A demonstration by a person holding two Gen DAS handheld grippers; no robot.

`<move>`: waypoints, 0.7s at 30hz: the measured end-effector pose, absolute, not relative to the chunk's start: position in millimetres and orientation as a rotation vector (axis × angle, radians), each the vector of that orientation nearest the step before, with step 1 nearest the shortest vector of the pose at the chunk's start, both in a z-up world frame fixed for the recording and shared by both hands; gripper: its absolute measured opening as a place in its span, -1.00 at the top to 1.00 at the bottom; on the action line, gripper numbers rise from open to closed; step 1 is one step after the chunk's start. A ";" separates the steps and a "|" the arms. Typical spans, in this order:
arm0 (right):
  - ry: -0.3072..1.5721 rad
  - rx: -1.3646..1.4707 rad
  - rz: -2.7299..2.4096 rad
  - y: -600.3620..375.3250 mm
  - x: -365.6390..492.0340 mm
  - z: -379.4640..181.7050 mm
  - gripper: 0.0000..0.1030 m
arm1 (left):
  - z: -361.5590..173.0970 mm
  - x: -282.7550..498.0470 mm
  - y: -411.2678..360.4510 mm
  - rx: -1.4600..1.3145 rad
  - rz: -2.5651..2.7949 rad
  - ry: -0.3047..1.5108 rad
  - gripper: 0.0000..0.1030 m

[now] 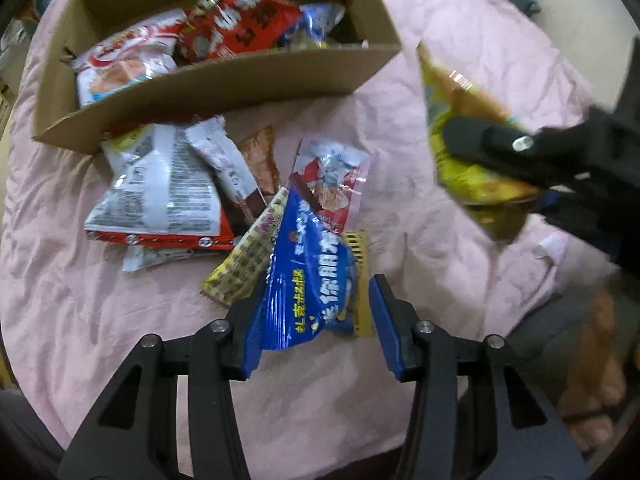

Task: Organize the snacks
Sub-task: 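Grasp the yellow cheese bag with right tool while left tool grasps blue packet, then carry both bags over the box and lower them inside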

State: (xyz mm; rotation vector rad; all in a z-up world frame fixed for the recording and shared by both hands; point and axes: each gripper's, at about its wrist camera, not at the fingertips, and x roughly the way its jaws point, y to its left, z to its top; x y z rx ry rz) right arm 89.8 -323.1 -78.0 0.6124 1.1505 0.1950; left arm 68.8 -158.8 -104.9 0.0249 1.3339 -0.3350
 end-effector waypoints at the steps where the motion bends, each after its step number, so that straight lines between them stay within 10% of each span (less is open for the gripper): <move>1: 1.151 0.613 0.192 -324.7 89.6 -78.6 -0.05 | -110.5 71.9 -161.9 0.038 -0.328 1.338 0.14; 9: 1.162 0.598 0.191 -323.5 91.9 -81.7 -0.05 | -118.1 70.9 -170.8 0.054 -0.362 1.324 0.62; 21: 1.152 0.555 0.211 -308.7 92.7 -72.2 -0.05 | -63.9 70.4 -132.7 0.038 -0.291 1.177 0.65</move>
